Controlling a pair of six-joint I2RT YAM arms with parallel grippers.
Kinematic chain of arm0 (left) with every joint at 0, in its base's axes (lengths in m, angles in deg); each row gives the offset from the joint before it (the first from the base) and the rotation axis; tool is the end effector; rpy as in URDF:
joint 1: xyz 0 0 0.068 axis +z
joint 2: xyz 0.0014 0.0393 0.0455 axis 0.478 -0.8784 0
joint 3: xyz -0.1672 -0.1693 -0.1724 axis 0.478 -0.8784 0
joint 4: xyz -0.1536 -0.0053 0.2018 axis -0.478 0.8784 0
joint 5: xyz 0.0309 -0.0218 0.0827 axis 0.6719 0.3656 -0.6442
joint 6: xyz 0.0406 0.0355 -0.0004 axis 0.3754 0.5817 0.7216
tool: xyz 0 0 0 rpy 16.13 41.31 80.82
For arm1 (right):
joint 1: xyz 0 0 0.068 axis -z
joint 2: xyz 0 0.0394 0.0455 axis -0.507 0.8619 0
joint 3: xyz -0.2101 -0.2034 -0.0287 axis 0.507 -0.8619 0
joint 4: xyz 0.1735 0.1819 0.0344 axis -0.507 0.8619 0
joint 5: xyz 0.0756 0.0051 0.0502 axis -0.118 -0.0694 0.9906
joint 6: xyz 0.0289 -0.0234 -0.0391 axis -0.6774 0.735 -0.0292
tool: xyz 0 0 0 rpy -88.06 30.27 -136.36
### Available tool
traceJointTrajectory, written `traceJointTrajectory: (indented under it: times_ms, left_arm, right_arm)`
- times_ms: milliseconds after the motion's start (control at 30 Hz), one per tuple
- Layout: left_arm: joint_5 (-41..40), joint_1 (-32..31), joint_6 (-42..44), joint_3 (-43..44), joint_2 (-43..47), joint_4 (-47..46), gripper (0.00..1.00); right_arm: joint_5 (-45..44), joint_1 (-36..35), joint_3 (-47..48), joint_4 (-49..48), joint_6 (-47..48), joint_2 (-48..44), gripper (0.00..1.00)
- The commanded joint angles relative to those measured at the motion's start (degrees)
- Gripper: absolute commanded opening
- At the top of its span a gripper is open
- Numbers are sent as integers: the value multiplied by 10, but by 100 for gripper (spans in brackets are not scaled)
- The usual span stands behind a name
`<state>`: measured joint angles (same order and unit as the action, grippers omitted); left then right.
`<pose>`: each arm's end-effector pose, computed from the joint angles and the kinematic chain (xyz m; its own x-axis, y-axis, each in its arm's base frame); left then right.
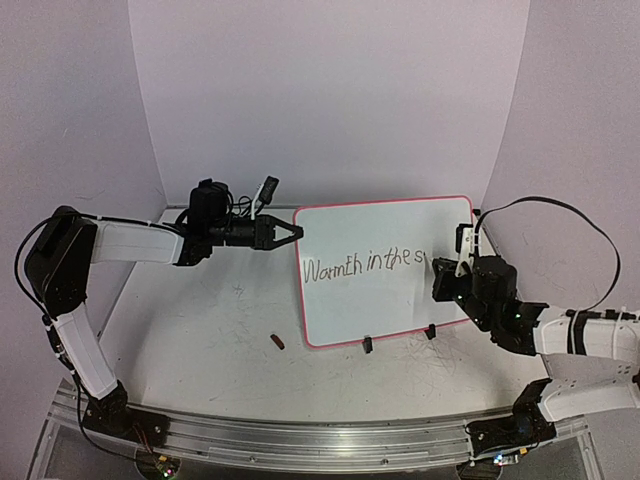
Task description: Write a sentence on the whiteboard
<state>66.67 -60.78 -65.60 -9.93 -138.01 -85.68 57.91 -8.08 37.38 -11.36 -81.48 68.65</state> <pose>0.3188 -0.2320 0.2749 -0.5954 0.0168 -0.8032 0.7856 0.2216 -0.5777 0.1791 0.1273 0.2492 -0.2379 0.1030 -0.9658 -0.2780 0.9455 0.1693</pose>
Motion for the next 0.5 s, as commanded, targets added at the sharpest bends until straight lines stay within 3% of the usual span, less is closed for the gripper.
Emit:
traceJointTrajectory:
  times_ms: [0,467]
  left_arm:
    - [-2,-20,19,7,2,29,0]
    - [-1,-20,19,6,2,29,0]
  right_arm:
    - [9,1,4,32,-17,-12,0]
    - [1,1,5,52,-35,-17,0]
